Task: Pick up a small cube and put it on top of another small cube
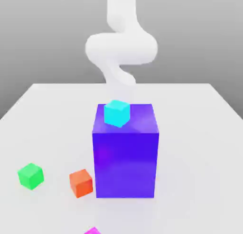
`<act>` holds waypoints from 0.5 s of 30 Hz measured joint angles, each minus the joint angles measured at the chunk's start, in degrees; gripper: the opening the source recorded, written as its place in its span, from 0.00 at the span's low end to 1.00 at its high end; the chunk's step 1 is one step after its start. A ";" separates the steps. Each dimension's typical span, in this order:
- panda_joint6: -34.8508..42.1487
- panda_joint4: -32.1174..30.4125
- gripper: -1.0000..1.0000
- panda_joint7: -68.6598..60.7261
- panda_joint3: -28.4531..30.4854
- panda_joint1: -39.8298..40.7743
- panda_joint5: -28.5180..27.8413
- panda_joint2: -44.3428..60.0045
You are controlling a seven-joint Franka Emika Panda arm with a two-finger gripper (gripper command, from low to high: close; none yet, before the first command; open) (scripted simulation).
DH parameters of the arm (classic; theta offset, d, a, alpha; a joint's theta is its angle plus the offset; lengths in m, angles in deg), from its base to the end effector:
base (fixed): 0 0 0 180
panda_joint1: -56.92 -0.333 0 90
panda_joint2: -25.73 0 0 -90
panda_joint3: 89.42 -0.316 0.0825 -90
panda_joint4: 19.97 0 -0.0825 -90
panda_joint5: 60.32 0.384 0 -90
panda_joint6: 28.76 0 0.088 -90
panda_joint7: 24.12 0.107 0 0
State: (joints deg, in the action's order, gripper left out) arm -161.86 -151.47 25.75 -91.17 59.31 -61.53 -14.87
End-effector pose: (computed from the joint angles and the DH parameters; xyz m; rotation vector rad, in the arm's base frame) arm 0.3794 -0.0005 0.6828 -2.4545 1.1447 -0.9742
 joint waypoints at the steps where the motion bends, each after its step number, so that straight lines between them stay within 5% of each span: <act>1: -0.55 0.13 0.50 1.88 -0.52 0.72 -0.75 2.27; 15: -7.83 1.73 0.50 25.43 -6.04 9.53 -9.01 31.62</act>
State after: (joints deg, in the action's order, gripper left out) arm -169.69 -149.74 51.18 -97.21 68.84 -70.54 16.75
